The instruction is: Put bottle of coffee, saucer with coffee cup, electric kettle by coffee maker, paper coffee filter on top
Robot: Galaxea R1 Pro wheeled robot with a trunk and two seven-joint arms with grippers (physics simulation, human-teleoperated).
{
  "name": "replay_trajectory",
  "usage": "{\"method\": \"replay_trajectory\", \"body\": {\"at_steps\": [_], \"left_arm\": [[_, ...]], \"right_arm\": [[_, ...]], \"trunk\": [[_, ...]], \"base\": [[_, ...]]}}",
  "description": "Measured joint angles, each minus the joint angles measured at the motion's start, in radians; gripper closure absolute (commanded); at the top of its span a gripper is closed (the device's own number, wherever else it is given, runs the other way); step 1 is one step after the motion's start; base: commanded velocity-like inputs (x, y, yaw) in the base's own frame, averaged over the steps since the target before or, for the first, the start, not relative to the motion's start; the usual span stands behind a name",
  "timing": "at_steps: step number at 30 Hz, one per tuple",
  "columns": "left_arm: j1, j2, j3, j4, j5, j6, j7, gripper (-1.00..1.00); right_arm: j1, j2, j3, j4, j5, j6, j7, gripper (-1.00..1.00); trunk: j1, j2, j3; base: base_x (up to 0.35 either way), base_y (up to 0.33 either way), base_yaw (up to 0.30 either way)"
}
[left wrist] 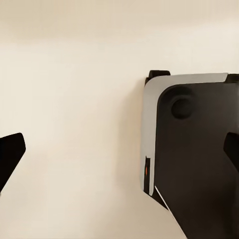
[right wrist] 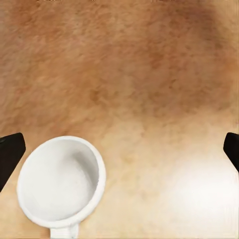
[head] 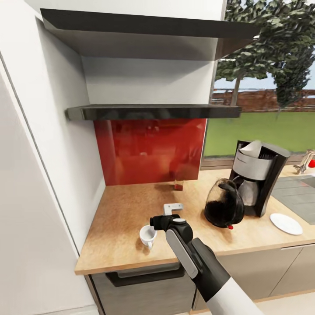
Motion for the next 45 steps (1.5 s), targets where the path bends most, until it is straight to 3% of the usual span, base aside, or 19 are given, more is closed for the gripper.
{"method": "replay_trajectory", "body": {"at_steps": [15, 41, 45], "left_arm": [[0.000, 0.000, 0.000, 0.000, 0.000, 0.001, 0.001, -1.00], [0.000, 0.000, 0.001, 0.003, 0.000, 0.001, 0.000, -1.00], [0.000, 0.000, 0.001, 0.003, 0.000, 0.001, 0.000, -1.00]], "right_arm": [[0.001, 0.001, 0.001, 0.027, 0.000, -0.001, 0.001, -1.00], [0.001, 0.008, 0.007, 0.139, -0.001, -0.004, 0.002, -1.00], [0.002, 0.008, 0.007, 0.159, 0.000, -0.003, 0.059, -1.00]], "trunk": [[0.000, 0.000, 0.000], [0.000, 0.000, 0.000], [0.000, 0.000, 0.000]], "base": [[0.161, 0.000, 0.000], [0.005, 0.000, 0.000], [0.000, 0.000, 0.000]]}}
